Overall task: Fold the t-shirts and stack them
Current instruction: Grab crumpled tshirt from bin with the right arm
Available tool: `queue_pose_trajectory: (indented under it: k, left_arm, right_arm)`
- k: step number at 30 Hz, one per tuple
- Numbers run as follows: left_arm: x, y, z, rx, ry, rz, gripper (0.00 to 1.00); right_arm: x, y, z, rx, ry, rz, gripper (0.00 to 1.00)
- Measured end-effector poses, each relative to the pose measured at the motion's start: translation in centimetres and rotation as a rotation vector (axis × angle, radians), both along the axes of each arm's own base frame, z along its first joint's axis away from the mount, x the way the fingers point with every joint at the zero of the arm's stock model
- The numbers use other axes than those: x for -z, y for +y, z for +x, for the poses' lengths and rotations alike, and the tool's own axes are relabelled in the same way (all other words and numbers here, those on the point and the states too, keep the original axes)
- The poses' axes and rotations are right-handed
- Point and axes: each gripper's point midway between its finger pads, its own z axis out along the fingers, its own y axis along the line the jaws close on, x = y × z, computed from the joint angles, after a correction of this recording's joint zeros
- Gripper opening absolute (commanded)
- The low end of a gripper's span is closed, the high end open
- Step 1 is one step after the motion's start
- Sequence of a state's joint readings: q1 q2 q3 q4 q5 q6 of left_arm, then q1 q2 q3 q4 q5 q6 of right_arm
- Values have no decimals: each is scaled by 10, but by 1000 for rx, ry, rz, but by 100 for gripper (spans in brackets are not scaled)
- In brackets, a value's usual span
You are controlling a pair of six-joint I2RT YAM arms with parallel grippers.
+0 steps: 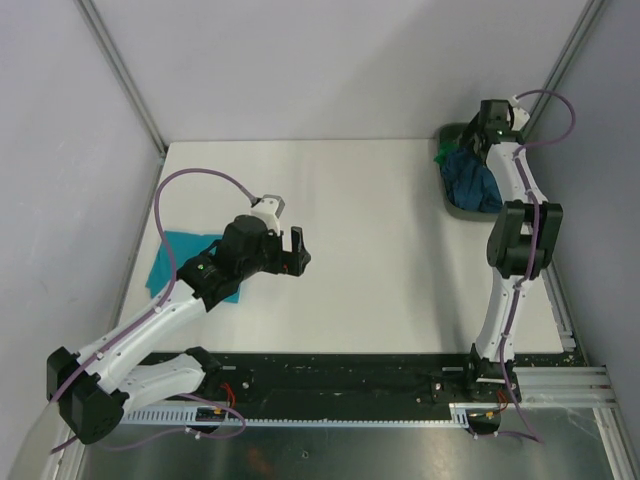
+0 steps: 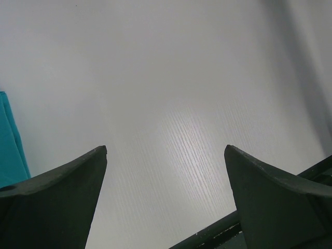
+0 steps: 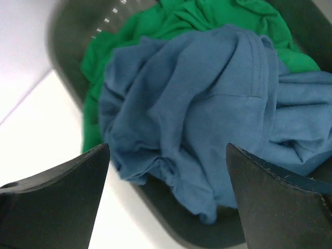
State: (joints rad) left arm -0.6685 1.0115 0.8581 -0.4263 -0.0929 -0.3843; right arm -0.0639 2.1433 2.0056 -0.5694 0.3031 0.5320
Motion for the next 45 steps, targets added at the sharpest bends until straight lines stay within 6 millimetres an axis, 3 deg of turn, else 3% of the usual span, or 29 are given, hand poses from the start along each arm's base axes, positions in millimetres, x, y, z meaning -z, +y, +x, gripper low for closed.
queue_pose_trajectory:
  k: [4,7,9,12,13,16,21,25,33,36,39,45]
  left_arm:
    - [0,0,0,3,2,-3,99]
    - [0,0,0,5,5,-7,99]
    - [0,2,1,-1,6,-8,99]
    - [0,4,3,-10,6,-8,99]
    - [0,4,3,-10,6,-9,99]
    - [0,4,3,-12,6,-9,99]
    - [0,4,4,-13,6,-8,99]
    - [0,5,4,-13,6,-8,100]
    - [2,6,3,-17,6,-5,99]
    - [1,7,3,-21,2,-4,99]
    - [1,8,3,-24,0,-4,99]
    - [1,10,5,-34,-4,2,100]
  right_arm:
    - [43,-13,5,18,94,-6,94]
    - [70,-21,8,28,145,-1,79]
    - [82,-26,10,34,163,2,57]
    - [87,-30,7,47,179,9,13]
    - [86,-32,6,45,183,4,7]
    - [82,-36,5,56,183,8,1]
    - [69,-38,-3,64,194,1,0]
    - [25,-40,-14,74,151,-14,0]
    - [-143,-39,-40,80,-163,-52,0]
    - [-186,-37,-51,77,-253,-57,0]
    - [-208,-30,-59,64,-295,-56,0]
    - [-228,-2,-64,3,-328,-50,0]
